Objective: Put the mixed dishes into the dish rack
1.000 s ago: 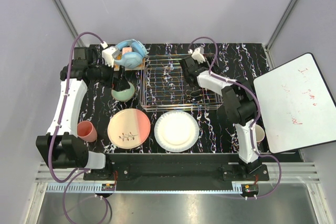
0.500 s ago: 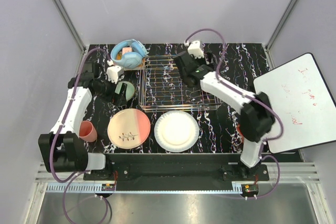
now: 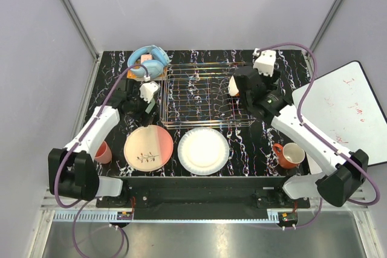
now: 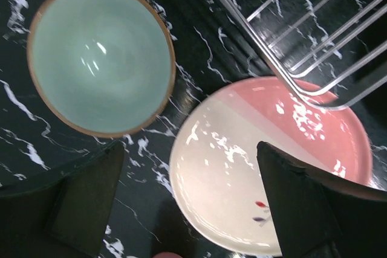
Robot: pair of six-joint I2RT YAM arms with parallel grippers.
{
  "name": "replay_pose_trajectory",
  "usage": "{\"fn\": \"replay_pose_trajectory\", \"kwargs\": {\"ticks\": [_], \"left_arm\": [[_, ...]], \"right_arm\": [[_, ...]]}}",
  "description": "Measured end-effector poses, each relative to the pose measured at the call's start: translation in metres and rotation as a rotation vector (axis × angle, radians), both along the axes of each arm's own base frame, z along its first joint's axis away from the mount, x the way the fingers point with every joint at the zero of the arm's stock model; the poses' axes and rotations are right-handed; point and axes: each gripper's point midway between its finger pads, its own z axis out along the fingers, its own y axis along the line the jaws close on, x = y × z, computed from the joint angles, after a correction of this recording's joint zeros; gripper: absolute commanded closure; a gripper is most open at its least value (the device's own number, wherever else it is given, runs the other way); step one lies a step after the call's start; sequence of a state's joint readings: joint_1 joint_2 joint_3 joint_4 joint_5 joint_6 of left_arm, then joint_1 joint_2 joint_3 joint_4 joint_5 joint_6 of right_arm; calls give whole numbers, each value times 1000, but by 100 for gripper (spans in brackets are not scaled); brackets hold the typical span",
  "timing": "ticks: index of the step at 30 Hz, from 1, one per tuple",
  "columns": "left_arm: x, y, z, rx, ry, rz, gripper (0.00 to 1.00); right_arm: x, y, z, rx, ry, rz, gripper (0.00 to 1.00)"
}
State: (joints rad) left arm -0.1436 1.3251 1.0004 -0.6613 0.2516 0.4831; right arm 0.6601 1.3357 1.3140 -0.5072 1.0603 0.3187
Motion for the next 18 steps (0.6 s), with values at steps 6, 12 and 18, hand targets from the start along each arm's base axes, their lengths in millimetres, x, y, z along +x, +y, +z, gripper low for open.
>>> {"fn": "replay_pose_trajectory", "kwargs": {"ticks": [6, 12, 18], "left_arm": [[28, 8, -14, 93, -53, -2, 7], [42, 16, -40, 157, -25, 7, 11], [48, 16, -56, 171, 8, 4, 30]], "right_arm": [[-12, -4, -18, 17, 30, 21, 31], [-32, -18, 1, 82, -34, 23, 34], [-38, -23, 5, 98, -44, 20, 35]]}}
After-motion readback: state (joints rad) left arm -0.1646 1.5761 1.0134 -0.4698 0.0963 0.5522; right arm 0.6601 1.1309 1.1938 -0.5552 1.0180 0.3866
